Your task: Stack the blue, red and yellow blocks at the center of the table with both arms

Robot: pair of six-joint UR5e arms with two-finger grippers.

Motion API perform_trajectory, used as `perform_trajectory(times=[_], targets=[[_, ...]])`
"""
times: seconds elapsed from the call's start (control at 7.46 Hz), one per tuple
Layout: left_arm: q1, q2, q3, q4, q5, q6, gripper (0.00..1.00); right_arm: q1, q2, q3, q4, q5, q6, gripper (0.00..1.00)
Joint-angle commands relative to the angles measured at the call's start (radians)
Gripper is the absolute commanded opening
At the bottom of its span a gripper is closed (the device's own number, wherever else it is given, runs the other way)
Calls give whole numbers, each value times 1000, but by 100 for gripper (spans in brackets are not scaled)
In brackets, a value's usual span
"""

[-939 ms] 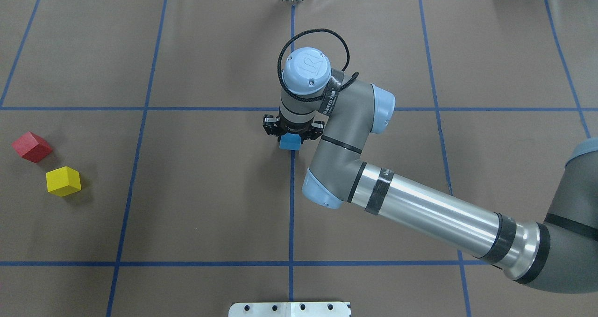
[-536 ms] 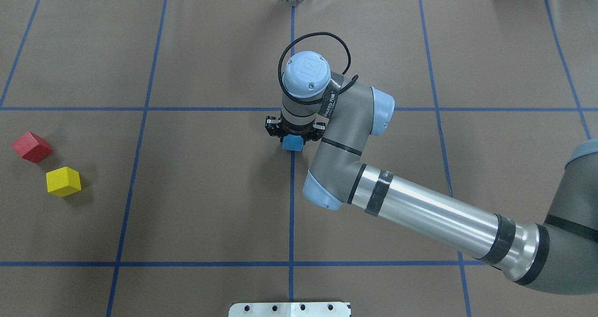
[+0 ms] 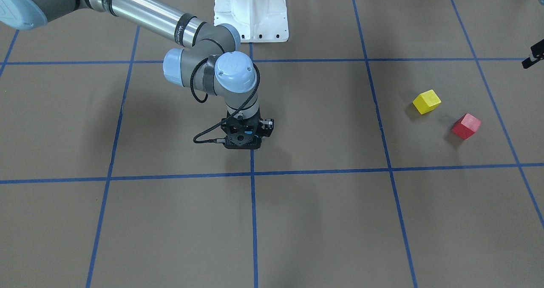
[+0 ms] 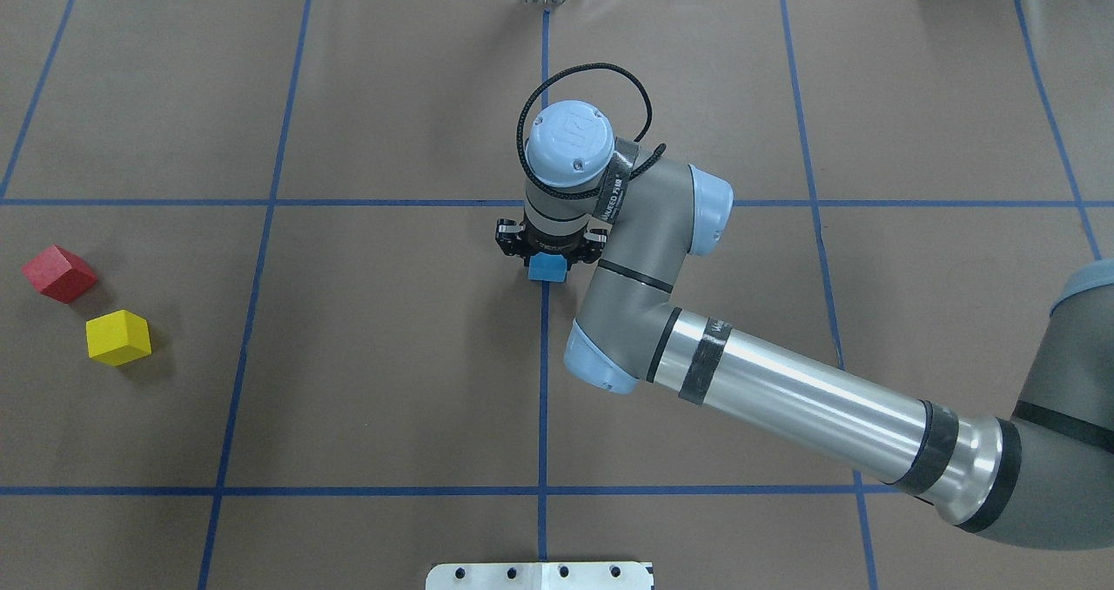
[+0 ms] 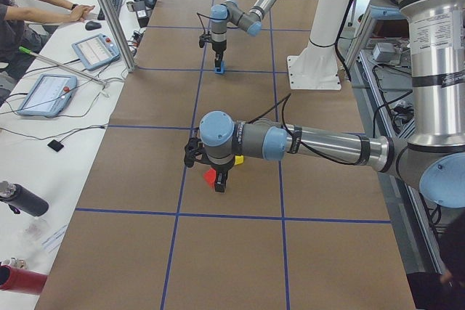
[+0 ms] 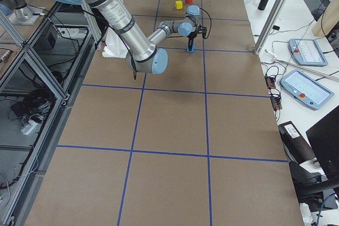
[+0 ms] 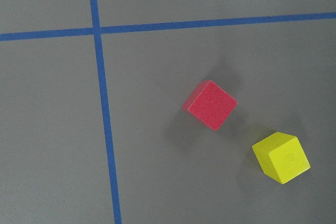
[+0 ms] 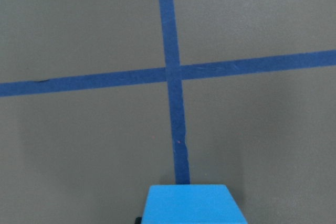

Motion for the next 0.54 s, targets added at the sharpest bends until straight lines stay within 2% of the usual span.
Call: perform_trajectory(times=[0.0,0.27,0.4], targets=[[6,-8,38,-3,5,-16,100,-1,5,2,0,-7,-56,100],[73,-78,136,-78,12,-172,100,17,4,48,-2,5,-63,100],[99,-104,188,-156,12,-316,100,47,-18,103,-12,43,-61,100]])
